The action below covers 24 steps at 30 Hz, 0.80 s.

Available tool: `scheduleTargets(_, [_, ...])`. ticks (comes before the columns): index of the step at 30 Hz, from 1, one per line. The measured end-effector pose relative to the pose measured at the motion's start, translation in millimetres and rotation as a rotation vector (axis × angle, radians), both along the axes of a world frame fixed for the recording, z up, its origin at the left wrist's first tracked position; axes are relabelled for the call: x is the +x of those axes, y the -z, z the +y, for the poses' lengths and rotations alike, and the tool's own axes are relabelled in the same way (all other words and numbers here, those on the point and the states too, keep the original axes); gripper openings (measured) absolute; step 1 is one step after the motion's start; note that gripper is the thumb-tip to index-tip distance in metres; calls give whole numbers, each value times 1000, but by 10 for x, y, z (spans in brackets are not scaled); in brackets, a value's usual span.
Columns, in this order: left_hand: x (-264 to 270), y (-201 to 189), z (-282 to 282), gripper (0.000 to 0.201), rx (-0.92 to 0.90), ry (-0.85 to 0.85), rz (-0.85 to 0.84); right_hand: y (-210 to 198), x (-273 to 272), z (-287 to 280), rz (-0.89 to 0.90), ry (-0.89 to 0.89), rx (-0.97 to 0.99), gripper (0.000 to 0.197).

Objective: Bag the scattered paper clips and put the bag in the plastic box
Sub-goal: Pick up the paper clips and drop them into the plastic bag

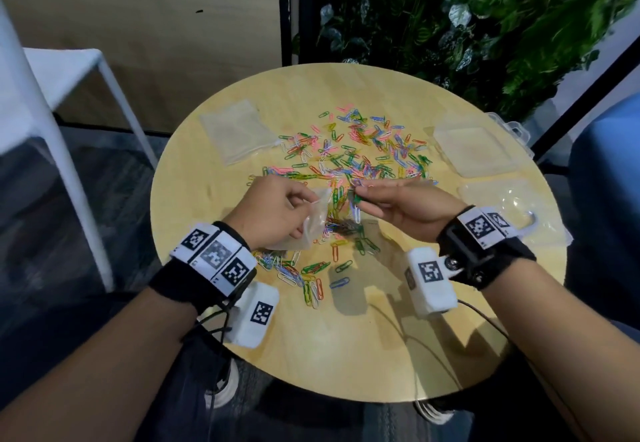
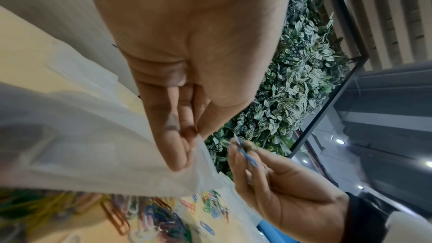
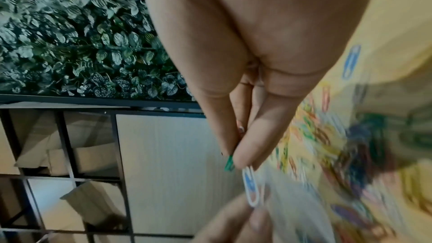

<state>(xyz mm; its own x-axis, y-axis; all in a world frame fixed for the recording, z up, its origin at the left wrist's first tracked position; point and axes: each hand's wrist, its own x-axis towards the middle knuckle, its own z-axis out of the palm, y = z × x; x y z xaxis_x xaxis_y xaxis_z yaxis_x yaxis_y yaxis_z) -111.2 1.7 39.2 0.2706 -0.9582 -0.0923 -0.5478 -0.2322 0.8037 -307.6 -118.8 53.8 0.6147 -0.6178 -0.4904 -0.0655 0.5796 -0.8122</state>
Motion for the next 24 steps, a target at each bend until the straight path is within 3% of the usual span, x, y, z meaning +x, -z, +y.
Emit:
scheduleTargets(6, [-153,6,-71,17,-43,-34,105,167,192,195,-62,73,88,30])
scheduleTargets(10, [-190,36,-82,17,-60,-77,138,172,214,232,-64,66,108,8])
scheduleTargets(14, [-184,36,-92,17,-95,-147,233,142,232,313,-38,41,72,12])
scheduleTargets(19, [-231,6,-79,15,-66,-98,254,178,234,405,212,-95,-322,29])
scheduleTargets(24, [-240,-29,-79,16,-47,-57,236,228,184,369,403,-110,-795,14])
